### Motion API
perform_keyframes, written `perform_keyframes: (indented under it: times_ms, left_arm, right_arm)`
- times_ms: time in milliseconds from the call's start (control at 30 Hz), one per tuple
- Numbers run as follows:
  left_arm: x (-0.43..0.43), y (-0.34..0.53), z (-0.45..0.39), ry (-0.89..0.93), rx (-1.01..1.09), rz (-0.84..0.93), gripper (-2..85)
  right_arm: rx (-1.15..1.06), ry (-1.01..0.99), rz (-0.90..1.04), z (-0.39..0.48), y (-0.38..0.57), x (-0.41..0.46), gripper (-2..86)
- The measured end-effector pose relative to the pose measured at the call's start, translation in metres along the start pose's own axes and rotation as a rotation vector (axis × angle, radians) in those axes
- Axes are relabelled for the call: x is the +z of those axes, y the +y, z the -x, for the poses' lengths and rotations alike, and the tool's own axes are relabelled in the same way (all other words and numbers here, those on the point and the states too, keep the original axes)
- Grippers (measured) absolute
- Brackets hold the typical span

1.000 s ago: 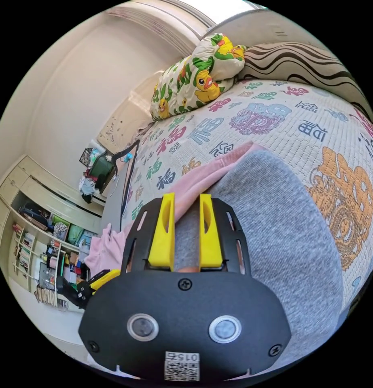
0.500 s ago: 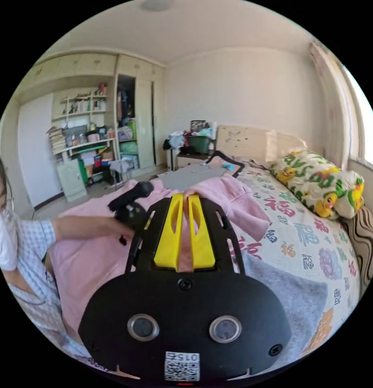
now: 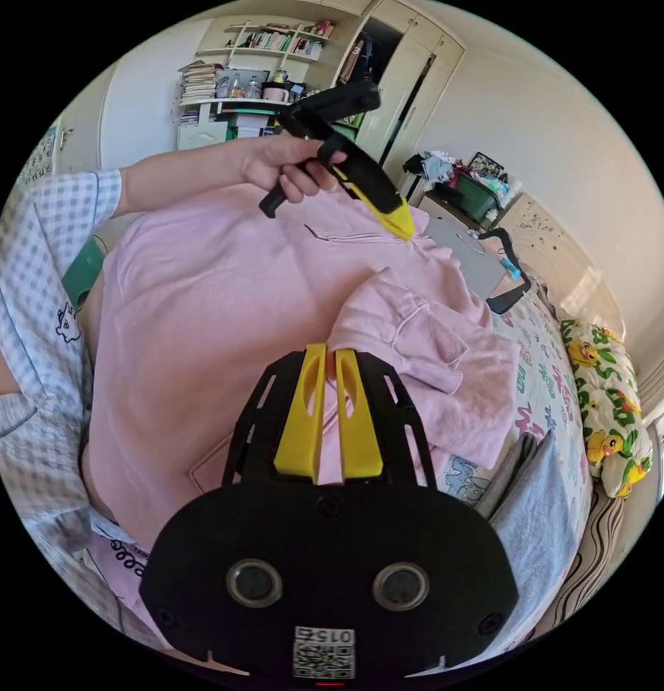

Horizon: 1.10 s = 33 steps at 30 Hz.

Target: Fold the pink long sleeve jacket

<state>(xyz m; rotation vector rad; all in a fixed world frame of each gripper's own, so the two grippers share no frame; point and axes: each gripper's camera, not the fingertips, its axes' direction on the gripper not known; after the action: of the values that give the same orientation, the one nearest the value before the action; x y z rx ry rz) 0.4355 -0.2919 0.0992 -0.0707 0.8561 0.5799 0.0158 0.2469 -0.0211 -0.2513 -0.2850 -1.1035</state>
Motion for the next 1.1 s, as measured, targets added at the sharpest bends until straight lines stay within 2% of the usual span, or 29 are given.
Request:
perform_keyframes:
  times_ms: [67,133,233,333,467,567,633,733,833,933,1000,1100]
  left_arm:
    - [0.038,-0.032,-0.035,-0.026,0.152,0.134,13.3]
    - [0.090,-0.060,-0.060,-0.182,0.248,0.267,13.7]
    - [0.136,-0.069,-0.064,-0.321,0.274,0.355,13.0]
    - [0.155,-0.056,-0.066,-0.277,0.298,0.408,6.7]
    - [0.105,-0.020,-0.082,-0.279,0.338,0.319,2.5]
    - [0.010,0.032,-0.096,-0.245,0.321,0.165,1.5]
    - [-0.079,0.094,-0.109,-0.238,0.304,0.011,1.1]
    - [-0.160,0.187,-0.123,-0.242,0.269,-0.119,0.8]
    - [-0.185,0.275,-0.128,-0.212,0.222,-0.165,0.6]
    - [-0.183,0.340,-0.130,-0.239,0.164,-0.177,0.5]
    - [-0.179,0.364,-0.133,-0.230,0.155,-0.177,0.5]
    - [-0.173,0.387,-0.140,-0.222,0.165,-0.183,0.5]
  right_arm:
    - [-0.005,0.030,-0.003,0.005,0.008,0.009,0.3]
    - [-0.013,0.056,-0.012,0.010,0.017,0.017,0.3]
    - [-0.031,0.093,-0.018,0.016,0.030,0.032,0.2]
    - [-0.040,0.116,-0.025,0.018,0.043,0.046,0.3]
    - [-0.034,0.169,-0.054,0.020,0.062,0.061,0.5]
    - [-0.060,0.236,-0.069,0.027,0.075,0.068,0.9]
    - [-0.060,0.239,-0.064,0.029,0.081,0.069,1.1]
    - [-0.047,0.231,-0.093,0.031,0.090,0.066,1.7]
    - [-0.005,0.200,-0.162,0.029,0.096,0.050,4.0]
    - [0.080,0.011,-0.252,0.025,0.098,0.023,8.0]
    - [0.056,-0.151,-0.320,0.044,0.093,0.015,10.3]
    - [-0.016,-0.114,-0.280,0.085,0.072,0.030,11.0]
